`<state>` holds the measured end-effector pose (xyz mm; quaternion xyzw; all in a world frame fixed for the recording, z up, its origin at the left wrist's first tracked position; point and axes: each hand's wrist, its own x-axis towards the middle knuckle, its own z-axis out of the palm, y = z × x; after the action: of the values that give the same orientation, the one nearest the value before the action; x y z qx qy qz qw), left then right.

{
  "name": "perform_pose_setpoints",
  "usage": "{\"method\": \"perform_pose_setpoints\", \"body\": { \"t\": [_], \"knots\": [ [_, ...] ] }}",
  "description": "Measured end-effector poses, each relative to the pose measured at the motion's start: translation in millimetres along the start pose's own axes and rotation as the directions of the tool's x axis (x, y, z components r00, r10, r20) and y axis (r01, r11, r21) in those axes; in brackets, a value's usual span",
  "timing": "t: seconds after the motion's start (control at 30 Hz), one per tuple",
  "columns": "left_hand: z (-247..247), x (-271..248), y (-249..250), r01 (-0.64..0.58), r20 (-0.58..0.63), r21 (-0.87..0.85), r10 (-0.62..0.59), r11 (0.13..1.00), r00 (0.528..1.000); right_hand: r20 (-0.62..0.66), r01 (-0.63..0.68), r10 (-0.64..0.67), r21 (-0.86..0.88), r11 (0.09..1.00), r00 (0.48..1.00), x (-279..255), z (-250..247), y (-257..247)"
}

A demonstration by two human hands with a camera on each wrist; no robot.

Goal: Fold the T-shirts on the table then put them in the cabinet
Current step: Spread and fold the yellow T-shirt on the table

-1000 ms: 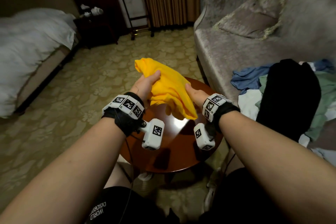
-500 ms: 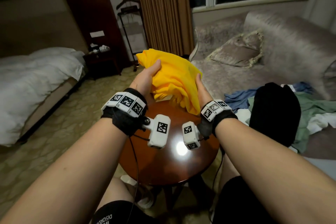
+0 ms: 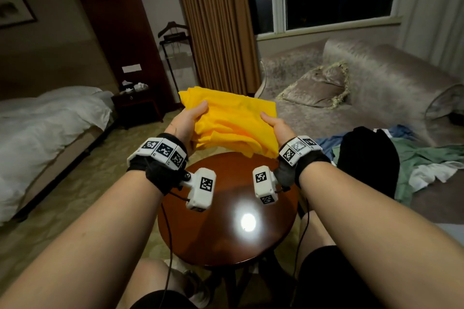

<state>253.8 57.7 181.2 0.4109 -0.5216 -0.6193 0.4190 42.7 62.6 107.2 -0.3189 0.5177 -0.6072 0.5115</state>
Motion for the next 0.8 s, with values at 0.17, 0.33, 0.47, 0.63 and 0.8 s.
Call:
{"method": "perform_pose_setpoints", "body": {
  "t": [0.17, 0.33, 0.47, 0.63, 0.8],
  "knots": [
    [22, 19, -15, -0.004, -0.017, 0.076, 0.005, 0.997, 1.000, -0.210, -0.036, -0.040, -0.346, 0.938, 0.977, -7, -34, -10],
    [66, 42, -29, 0.029, 0.029, 0.125, -0.032, 0.992, 0.999, -0.328, -0.043, -0.066, -0.315, 0.948, 0.942, -17, -82, -12],
    [108, 55, -39, 0.040, 0.062, 0.145, -0.049, 0.989, 0.997, -0.283, -0.084, 0.089, 0.028, 0.996, 0.955, -16, -129, -2],
    [165, 68, -64, 0.041, 0.125, 0.194, -0.066, 0.980, 0.990, -0.248, -0.076, 0.100, 0.103, 0.992, 0.964, -55, -179, -6],
    [217, 89, -108, 0.115, 0.178, 0.320, -0.179, 0.940, 0.967, -0.350, -0.062, 0.059, 0.001, 0.998, 0.935, -56, -250, 10]
  ]
}}
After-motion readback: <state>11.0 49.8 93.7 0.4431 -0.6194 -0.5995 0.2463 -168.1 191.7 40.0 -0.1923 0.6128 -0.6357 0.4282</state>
